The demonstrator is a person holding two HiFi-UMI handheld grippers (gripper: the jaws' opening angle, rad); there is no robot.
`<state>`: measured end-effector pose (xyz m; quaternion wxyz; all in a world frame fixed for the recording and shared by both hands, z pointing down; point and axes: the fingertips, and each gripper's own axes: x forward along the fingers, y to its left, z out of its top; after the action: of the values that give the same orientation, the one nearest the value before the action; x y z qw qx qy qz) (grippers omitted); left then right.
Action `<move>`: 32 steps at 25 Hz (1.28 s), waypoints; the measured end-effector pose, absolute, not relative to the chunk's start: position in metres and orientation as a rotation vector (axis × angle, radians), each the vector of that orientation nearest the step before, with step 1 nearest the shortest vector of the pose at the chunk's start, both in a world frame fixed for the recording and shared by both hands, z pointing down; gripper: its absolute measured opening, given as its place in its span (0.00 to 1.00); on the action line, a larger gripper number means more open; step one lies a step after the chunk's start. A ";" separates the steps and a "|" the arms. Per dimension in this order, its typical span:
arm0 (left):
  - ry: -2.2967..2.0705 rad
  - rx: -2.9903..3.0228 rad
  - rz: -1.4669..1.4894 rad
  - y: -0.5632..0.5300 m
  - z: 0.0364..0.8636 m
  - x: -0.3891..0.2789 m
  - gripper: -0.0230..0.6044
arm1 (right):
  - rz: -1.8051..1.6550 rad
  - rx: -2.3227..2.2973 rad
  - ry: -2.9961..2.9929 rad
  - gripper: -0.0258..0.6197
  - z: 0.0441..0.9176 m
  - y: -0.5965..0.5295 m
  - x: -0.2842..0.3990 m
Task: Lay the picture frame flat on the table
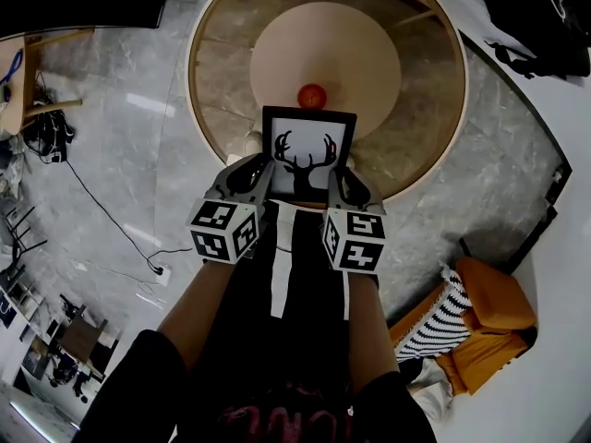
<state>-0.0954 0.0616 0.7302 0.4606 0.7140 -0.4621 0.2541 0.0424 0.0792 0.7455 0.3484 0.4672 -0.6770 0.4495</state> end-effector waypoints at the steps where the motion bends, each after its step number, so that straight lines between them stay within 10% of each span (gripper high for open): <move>1: -1.135 1.754 0.629 0.062 0.733 -0.096 0.15 | 1.170 1.208 -1.752 0.17 0.748 0.080 0.042; 32: -1.106 1.705 0.666 0.072 0.779 -0.097 0.15 | 1.187 1.172 -1.694 0.17 0.791 0.094 0.039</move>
<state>-0.0971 0.0715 0.7791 0.4807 0.6990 -0.4536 0.2730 0.0388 0.0944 0.7908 0.3728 0.4574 -0.6612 0.4632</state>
